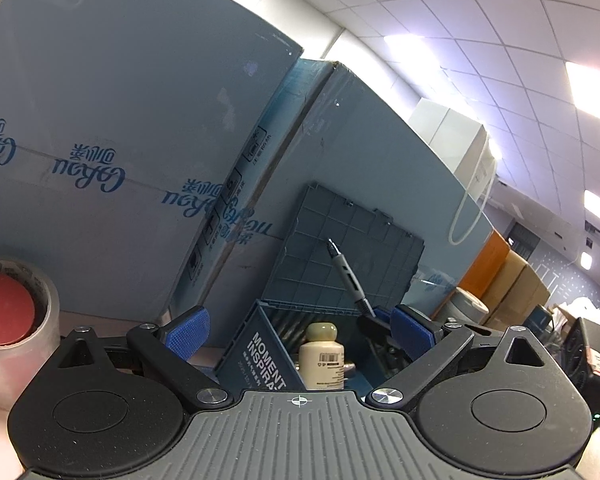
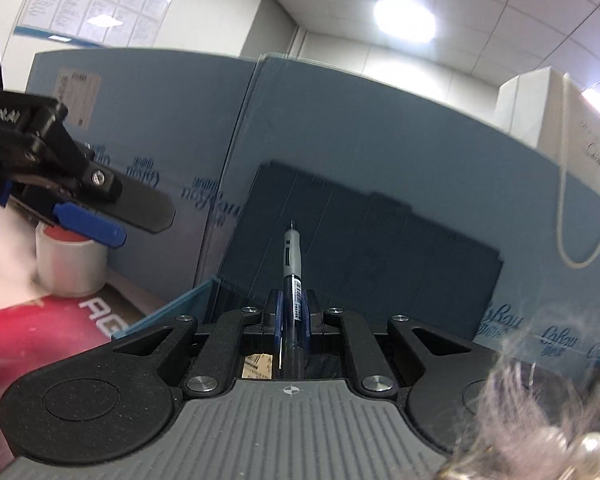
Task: Organize rigid objects
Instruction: 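Carry the silver pen into the blue box and open the right gripper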
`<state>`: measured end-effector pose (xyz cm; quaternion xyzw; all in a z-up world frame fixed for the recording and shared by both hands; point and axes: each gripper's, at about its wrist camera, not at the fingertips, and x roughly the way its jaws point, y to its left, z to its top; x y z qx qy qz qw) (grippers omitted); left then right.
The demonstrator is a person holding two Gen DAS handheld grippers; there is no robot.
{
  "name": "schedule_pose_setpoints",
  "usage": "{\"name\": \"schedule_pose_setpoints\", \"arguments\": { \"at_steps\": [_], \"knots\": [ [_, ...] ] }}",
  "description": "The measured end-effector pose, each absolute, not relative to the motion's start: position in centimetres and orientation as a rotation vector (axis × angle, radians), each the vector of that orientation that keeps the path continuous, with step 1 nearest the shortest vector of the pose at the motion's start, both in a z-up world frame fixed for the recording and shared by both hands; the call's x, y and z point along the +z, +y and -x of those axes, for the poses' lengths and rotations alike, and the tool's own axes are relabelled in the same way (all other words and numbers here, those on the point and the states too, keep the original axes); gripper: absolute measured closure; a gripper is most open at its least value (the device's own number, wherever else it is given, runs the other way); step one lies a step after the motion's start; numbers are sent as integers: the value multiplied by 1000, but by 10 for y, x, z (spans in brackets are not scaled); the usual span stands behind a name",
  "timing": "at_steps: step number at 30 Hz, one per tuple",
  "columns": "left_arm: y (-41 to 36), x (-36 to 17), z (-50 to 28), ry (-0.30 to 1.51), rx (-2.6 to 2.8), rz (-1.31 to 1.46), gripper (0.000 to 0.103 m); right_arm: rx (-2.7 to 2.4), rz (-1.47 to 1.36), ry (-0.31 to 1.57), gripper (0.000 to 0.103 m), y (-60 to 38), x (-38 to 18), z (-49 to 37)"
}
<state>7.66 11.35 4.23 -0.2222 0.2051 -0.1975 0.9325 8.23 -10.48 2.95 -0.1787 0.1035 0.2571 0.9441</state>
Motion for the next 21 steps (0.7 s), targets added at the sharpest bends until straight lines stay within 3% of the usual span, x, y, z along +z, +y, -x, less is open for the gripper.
{"name": "schedule_pose_setpoints", "arguments": {
  "at_steps": [9,18,21],
  "knots": [
    [108,42,-79,425,-413,439,4,522,415,285,94,-112,18,-94],
    [108,43,-78,422,-419,443,4,517,291,370,93,-122,18,-107],
    [107,43,-78,424,-422,443,4,489,264,371,79,-124,20,-105]
  ]
}}
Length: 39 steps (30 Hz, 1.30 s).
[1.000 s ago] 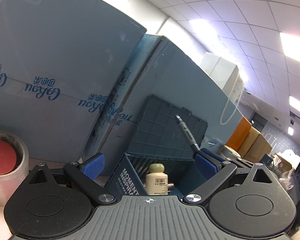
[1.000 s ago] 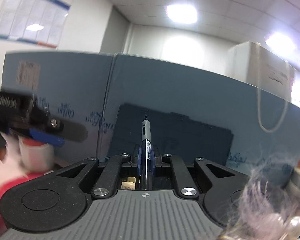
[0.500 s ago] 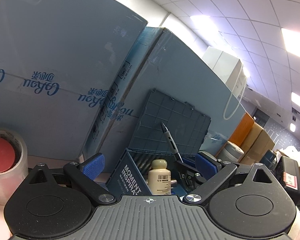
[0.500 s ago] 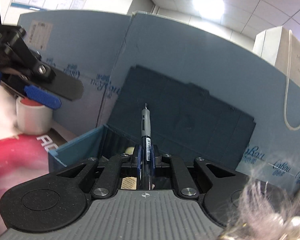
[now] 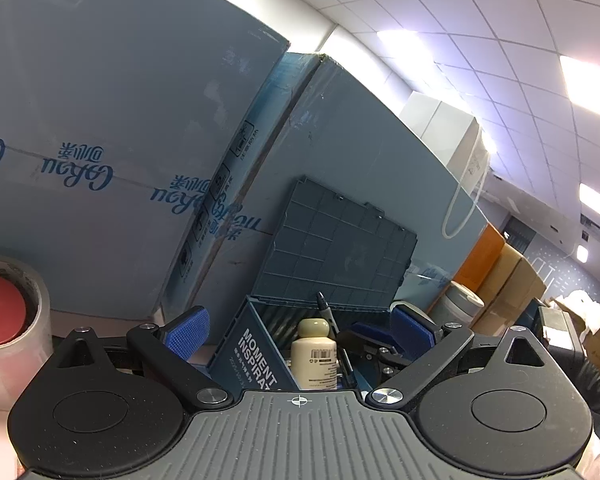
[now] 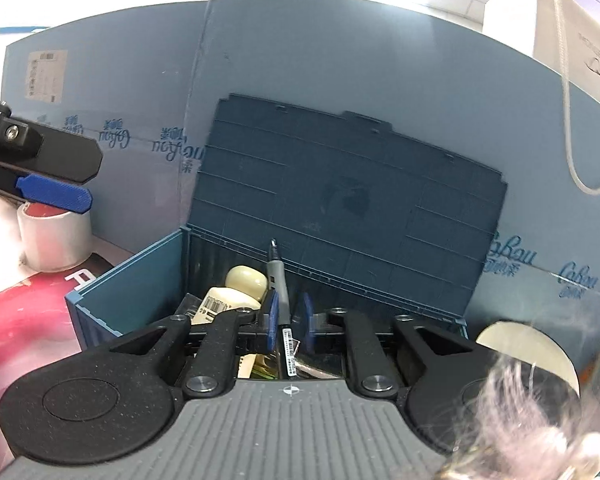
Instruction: Organize rigid objects
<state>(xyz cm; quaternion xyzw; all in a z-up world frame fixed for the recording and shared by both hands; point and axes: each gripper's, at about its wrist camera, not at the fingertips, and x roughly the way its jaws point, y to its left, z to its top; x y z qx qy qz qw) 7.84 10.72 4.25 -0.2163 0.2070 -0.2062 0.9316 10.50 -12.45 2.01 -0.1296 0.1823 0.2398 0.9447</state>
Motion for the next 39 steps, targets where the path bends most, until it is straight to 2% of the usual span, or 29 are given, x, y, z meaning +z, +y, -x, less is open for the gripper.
{"name": "schedule_pose_setpoints", "arguments": {
  "at_steps": [2,3,4,5,6,7,8,11,13,17,20,27,33,39],
  "knots": [
    [106,43,-78,424,-424,441,4,464,246,367,69,-125,22,-103],
    [106,43,-78,423,-426,440,4,448,237,363,61,-128,24,-100],
    [106,44,-77,421,-427,440,4,431,228,358,50,-129,26,-99],
    [106,44,-77,418,-429,441,4,411,219,350,44,-130,28,-96],
    [105,45,-76,413,-429,442,4,387,208,338,28,-132,30,-94],
    [105,46,-75,408,-427,444,4,364,192,326,16,-134,32,-91],
    [105,47,-73,399,-423,447,4,346,173,317,14,-137,35,-89],
    [103,53,-66,351,-386,469,4,281,100,296,12,-146,44,-79],
    [102,58,-58,299,-345,499,0,241,45,270,7,-152,50,-69],
    [99,65,-39,195,-334,633,0,224,-94,208,0,-165,60,-41],
    [91,70,-21,131,-277,702,0,199,-167,157,0,-173,63,-18],
    [45,84,38,-176,-69,399,0,76,-241,46,0,-183,57,26],
    [28,58,52,-188,-50,199,0,39,-236,9,0,-185,32,45],
    [12,15,46,-214,-3,117,0,21,-200,-27,0,-184,13,40]
  ]
}}
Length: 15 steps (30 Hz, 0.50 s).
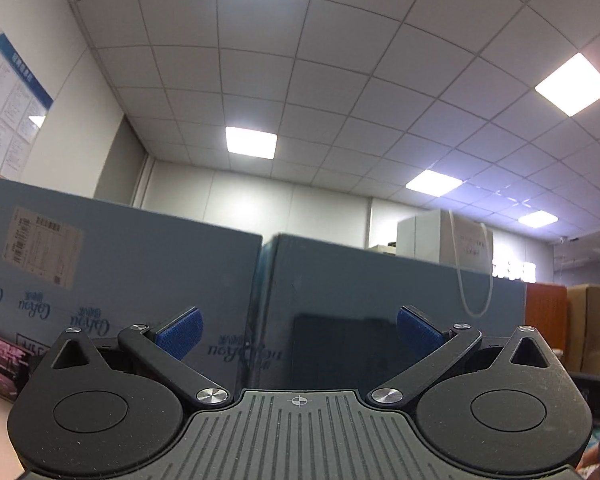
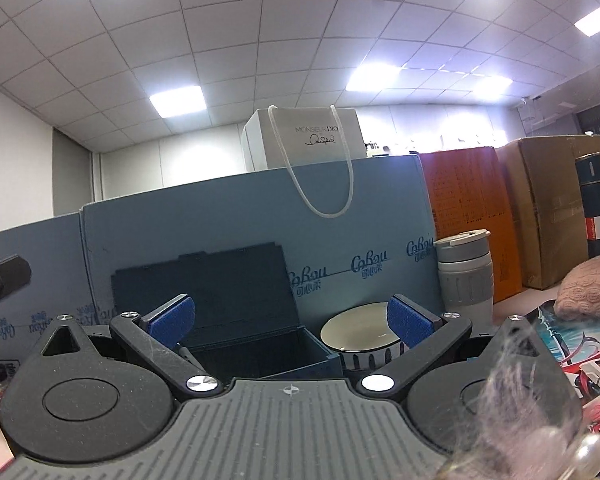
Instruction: Organize rigid objects
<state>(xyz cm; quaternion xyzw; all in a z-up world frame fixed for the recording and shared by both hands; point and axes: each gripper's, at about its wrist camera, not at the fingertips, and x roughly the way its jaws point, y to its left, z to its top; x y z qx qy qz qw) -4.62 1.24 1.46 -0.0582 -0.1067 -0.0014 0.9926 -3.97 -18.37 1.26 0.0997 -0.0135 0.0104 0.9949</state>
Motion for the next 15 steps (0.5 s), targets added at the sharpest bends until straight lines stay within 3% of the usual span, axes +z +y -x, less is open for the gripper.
{"name": "schedule_pose_setpoints", "arguments": {
  "at_steps": [7,15],
  "knots": [
    [-15,-1,32,-158,65,-67,0,-1,-148,-105,0,-182,-7,29],
    [-6,-4,35,-144,42,-21,0,3,-128,-128,0,-178,-9,35]
  ]
}}
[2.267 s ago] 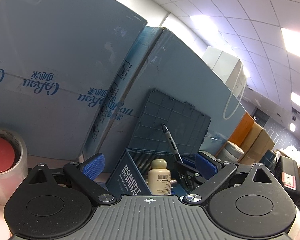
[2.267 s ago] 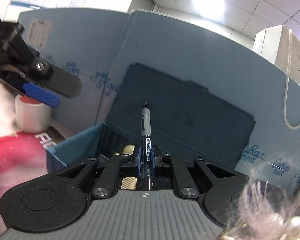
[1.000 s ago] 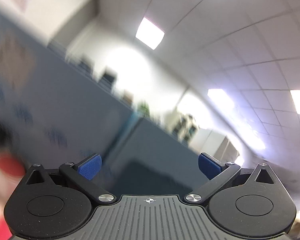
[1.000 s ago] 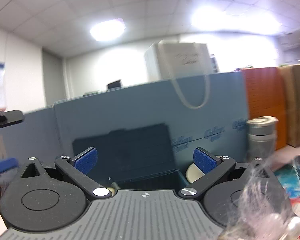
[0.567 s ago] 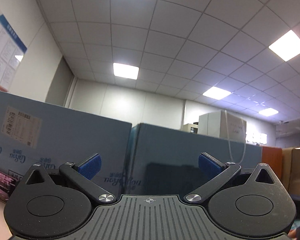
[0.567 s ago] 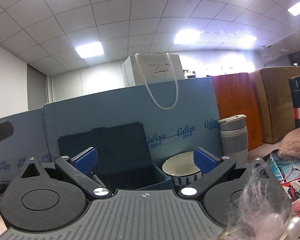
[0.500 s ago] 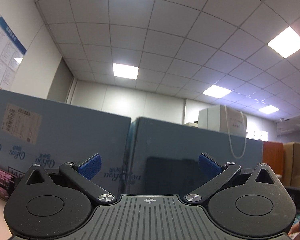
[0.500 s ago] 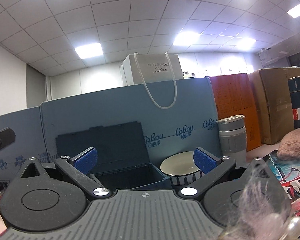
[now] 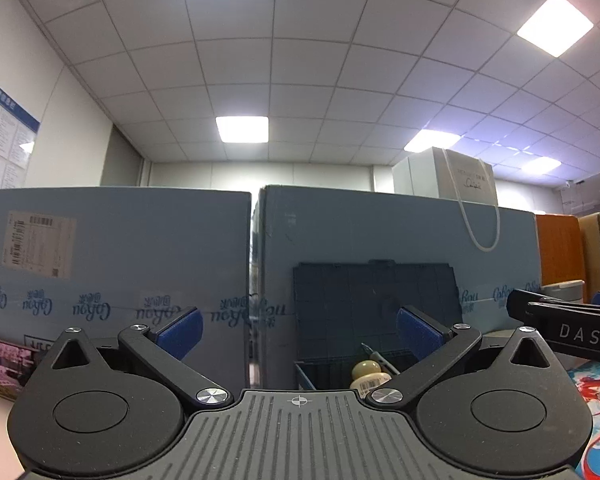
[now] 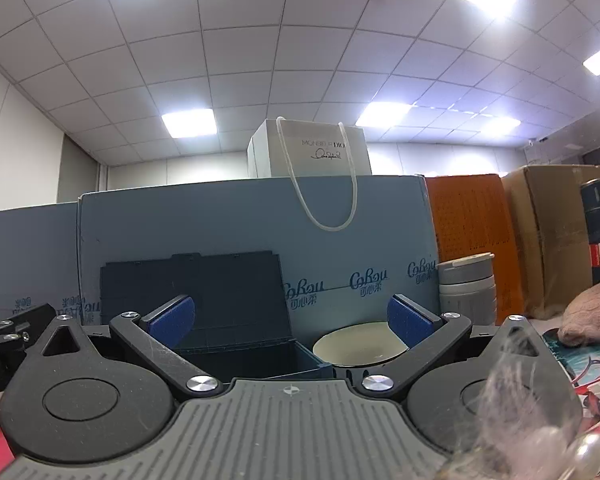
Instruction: Organize rigid objects
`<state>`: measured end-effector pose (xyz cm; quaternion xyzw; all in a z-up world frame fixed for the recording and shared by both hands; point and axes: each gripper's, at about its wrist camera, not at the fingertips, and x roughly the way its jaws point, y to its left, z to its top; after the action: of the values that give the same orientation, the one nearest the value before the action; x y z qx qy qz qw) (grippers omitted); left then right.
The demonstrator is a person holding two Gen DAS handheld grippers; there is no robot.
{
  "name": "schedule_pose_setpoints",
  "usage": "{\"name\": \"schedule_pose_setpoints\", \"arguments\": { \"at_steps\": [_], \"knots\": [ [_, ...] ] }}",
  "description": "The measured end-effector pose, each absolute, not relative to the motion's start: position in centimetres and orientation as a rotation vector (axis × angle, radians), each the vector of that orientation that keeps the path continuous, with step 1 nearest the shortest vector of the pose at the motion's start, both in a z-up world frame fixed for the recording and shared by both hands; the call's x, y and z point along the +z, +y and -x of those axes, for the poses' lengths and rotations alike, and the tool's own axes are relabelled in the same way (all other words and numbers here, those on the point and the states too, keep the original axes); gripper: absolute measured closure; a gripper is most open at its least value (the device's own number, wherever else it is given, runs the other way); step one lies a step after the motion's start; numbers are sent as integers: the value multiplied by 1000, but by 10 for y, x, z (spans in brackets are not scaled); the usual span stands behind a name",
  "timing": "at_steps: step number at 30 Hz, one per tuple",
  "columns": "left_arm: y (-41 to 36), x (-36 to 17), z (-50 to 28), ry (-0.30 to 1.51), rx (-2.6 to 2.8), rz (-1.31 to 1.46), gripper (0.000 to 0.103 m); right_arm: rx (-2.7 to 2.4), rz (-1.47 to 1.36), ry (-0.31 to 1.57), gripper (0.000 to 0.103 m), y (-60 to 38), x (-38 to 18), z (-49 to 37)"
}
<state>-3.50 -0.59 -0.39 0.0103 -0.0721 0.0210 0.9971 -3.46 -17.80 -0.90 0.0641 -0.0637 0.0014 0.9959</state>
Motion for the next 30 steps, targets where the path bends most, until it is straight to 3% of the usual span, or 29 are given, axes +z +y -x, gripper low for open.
{"name": "schedule_pose_setpoints", "arguments": {
  "at_steps": [30],
  "knots": [
    [-6,-4,32,-128,30,-25,0,26,-128,-67,0,-176,-10,30]
  ]
}}
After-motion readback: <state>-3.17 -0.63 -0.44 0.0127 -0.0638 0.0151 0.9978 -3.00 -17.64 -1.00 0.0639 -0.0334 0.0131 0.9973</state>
